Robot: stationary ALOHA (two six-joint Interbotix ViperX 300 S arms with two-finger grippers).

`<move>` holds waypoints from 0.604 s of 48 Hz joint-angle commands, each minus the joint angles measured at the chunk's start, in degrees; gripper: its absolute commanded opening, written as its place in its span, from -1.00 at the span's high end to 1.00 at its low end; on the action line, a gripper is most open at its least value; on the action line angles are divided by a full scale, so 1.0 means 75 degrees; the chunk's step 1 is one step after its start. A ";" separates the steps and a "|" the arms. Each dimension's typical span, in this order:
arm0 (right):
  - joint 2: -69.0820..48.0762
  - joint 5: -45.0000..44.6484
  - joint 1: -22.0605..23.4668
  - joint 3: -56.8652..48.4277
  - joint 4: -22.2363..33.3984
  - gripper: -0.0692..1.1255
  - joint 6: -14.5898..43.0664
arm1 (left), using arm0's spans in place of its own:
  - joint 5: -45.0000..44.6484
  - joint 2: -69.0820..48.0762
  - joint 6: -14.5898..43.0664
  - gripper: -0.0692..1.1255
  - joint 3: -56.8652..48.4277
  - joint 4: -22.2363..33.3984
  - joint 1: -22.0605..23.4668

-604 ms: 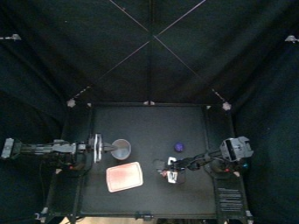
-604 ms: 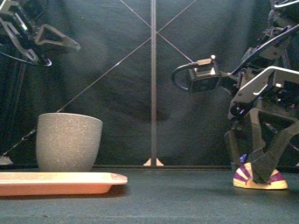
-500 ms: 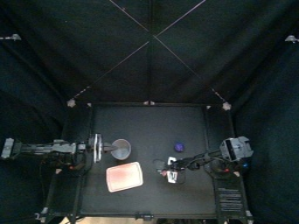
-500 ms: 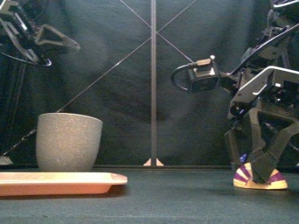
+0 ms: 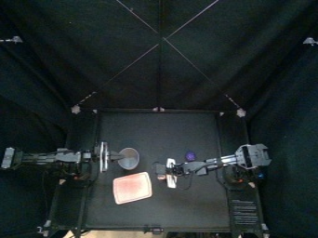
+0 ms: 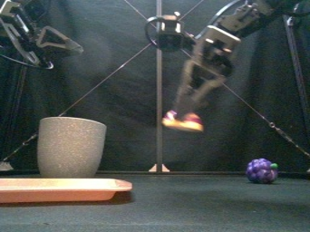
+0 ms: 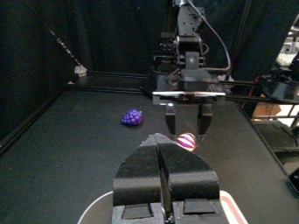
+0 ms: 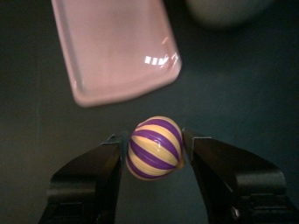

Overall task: Pick the onion then place it in the grey bowl
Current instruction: Place onion in the grey bowl

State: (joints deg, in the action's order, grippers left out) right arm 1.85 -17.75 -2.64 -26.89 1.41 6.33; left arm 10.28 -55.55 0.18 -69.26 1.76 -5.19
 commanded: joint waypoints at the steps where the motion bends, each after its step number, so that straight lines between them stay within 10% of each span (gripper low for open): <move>1: 0.0000 0.0645 0.0363 0.0738 0.0480 -0.48 0.0000 | 0.0035 0.0023 0.0012 0.72 0.0105 0.0012 -0.0035; 29: 0.2320 0.2965 0.1102 0.3246 0.0809 -0.52 0.0012 | 0.0117 0.0012 0.0012 0.72 -0.0059 0.0012 -0.0188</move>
State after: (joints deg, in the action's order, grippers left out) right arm 19.42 3.96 5.45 -5.89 7.38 6.50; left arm 10.55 -55.55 0.18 -70.49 1.76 -6.33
